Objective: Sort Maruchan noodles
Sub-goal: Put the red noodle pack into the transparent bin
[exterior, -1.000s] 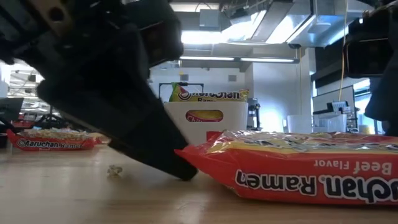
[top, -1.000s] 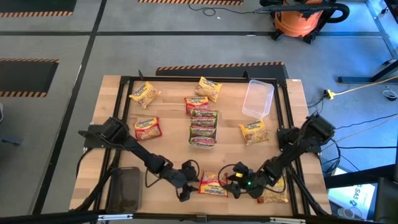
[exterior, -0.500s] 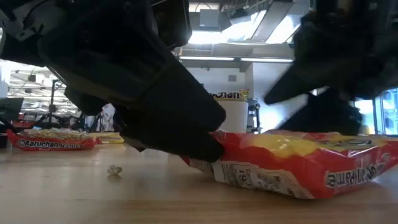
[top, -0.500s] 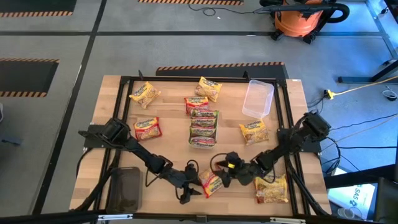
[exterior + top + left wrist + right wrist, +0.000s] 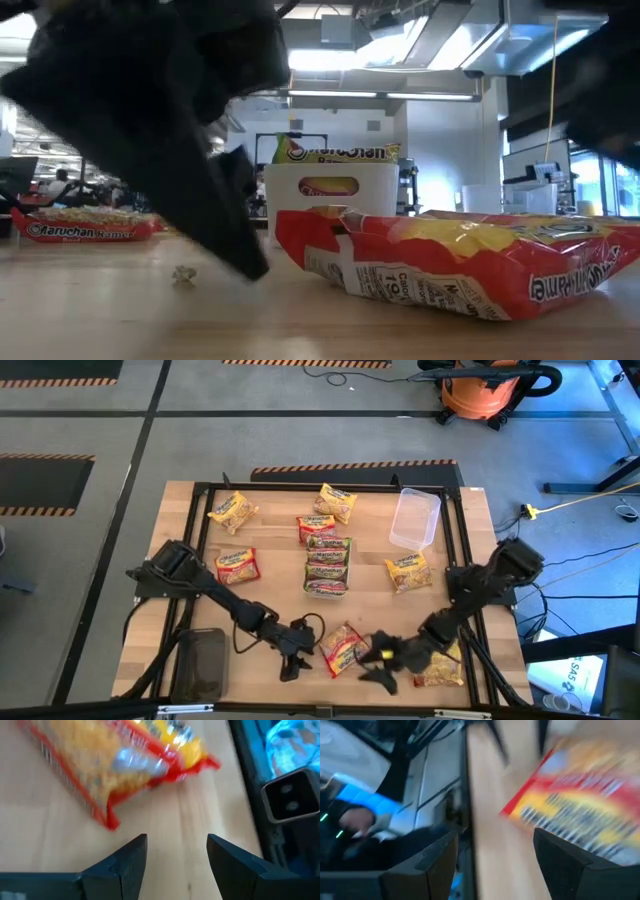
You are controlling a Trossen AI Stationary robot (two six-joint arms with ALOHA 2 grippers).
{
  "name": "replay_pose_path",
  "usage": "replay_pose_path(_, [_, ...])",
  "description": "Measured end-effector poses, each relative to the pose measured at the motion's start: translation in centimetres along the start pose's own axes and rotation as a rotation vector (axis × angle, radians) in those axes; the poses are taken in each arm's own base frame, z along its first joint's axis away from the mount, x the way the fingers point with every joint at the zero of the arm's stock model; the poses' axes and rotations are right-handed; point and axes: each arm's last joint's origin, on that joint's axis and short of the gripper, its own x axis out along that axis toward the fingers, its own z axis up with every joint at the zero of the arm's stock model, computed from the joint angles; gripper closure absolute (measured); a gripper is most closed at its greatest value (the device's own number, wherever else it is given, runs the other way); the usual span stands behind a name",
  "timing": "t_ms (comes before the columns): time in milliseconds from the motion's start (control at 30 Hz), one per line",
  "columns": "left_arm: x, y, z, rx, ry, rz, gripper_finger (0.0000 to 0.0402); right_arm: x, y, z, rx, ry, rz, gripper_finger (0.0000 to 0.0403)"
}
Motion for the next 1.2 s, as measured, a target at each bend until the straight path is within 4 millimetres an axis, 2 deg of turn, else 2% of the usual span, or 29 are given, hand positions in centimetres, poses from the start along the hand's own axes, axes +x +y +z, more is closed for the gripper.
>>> replay_pose_path(100, [-0.4,0.4,0.7,0.023,-0.031,0.019,0.0202,-0.1,0.7,-1.3,-0.008,-0.002,0.000,0.0166])
replay_pose_path(200, [-0.5,0.9,1.2,0.019,-0.078,0.089,0.0202,0.0,0.5,-2.4,0.008,-0.022,-0.047,0.0166])
replay_pose_path(333, [-0.3,1.2,1.2,0.013,-0.120,0.155,0.0202,0.6,-0.4,-3.2,0.016,-0.012,-0.092,0.0166])
replay_pose_path(533, [-0.3,1.1,1.0,0.034,-0.117,0.163,0.0201,0.9,-0.9,-3.8,0.010,0.076,-0.081,0.0166])
replay_pose_path(800, [-0.3,0.3,1.5,0.037,-0.179,0.102,0.0201,0.9,-2.2,-3.4,-0.024,-0.056,-0.256,0.0166])
replay_pose_path(1000, [-0.4,-1.3,1.3,0.090,-0.196,-0.010,0.0201,1.2,-3.7,-1.7,-0.030,-0.223,-0.399,0.0166])
replay_pose_path(1200, [-0.5,-1.5,0.9,0.096,-0.106,-0.090,0.0201,1.5,-4.2,-0.1,-0.017,-0.163,-0.387,0.0166])
